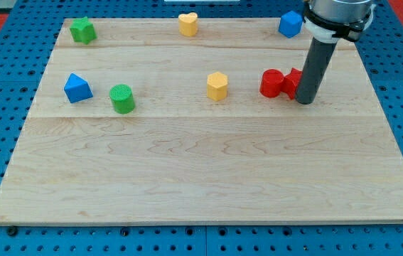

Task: Push the red circle away from the yellow hexagon

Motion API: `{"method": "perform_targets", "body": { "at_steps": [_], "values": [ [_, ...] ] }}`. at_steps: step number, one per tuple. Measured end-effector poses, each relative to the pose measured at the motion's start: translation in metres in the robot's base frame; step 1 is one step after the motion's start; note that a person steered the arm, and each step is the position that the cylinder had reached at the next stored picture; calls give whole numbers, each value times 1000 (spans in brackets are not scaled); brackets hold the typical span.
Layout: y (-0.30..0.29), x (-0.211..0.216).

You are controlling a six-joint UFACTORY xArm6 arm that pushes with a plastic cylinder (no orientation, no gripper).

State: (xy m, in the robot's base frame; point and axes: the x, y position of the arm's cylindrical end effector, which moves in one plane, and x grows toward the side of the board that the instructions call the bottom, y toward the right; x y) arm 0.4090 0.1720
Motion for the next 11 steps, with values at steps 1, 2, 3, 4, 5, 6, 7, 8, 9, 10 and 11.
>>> {"method": "perform_targets", "body": {
  "at_steps": [1, 2, 3, 4, 5, 6, 7, 8, 9, 10, 11],
  "values": [
    [49, -32],
    [38, -79],
    [-59, -53],
    [-68, -2],
    [-69, 3],
    [-68, -11],
    [-68, -18],
    [-76, -18],
    [-104, -25],
    [-127, -27],
    [-137, -16]
  ]
}}
